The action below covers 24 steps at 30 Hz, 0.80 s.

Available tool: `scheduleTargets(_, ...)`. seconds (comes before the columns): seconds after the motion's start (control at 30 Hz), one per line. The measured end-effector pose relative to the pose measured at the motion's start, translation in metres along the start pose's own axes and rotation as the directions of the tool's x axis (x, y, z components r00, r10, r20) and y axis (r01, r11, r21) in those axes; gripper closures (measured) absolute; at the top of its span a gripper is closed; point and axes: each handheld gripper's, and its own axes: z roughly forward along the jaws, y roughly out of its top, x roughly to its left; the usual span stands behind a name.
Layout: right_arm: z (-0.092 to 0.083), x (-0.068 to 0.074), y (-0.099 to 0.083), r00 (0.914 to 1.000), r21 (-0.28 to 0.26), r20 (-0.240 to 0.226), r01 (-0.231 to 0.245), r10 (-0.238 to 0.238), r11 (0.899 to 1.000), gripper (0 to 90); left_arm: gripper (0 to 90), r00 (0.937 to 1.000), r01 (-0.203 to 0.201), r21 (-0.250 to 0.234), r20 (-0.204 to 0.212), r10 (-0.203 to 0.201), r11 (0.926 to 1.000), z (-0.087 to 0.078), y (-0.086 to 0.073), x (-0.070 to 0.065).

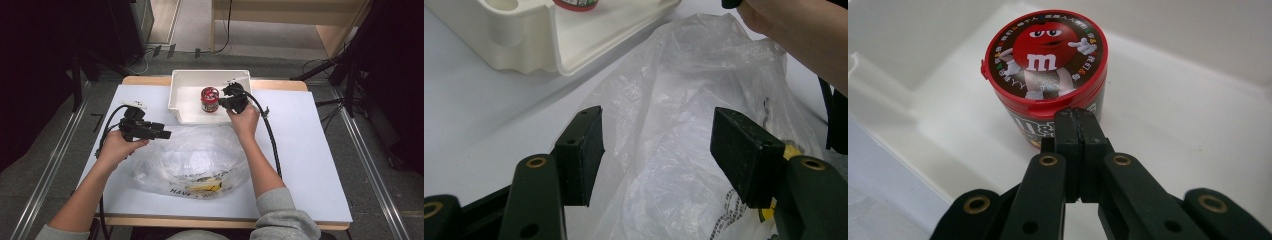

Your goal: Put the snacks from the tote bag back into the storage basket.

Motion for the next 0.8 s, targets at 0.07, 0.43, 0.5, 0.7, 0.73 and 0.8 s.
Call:
scheduleTargets(0.07,0.001,0.002,0.001,0.9999,0.0,0.0,0.011,-0.011,1.0,90.0,39.1,1.0,-0.002,0.0,0.0,0.002,1.0,0.0,0.0,0.0)
scheduleTargets(0.43,0.007,0.012,0.005,0.9994,0.001,-0.001,0.034,-0.034,0.999,90.0,39.1,1.0,-0.002,0.001,-0.001,0.002,1.0,0.0,0.0,0.0)
scheduleTargets(0.5,0.008,0.012,0.006,0.9994,0.004,-0.001,0.034,-0.034,0.999,90.0,39.1,1.0,0.001,0.001,-0.002,-0.001,1.0,0.0,0.0,0.001)
scheduleTargets(0.7,0.01,0.018,0.008,0.9992,0.004,-0.005,0.039,-0.039,0.999,90.0,39.1,1.0,0.002,0.002,-0.001,-0.002,1.0,0.0,0.0,0.001)
scheduleTargets(0.73,0.011,0.018,0.008,0.9991,0.004,-0.009,0.041,-0.041,0.999,90.0,39.1,1.0,0.001,0.002,-0.001,-0.001,1.0,0.0,0.0,0.001)
scheduleTargets(0.8,0.013,0.02,0.01,0.999,0.006,-0.01,0.044,-0.044,0.999,90.0,39.1,1.0,0.003,0.003,-0.001,-0.003,1.0,0.001,0.0,0.001)
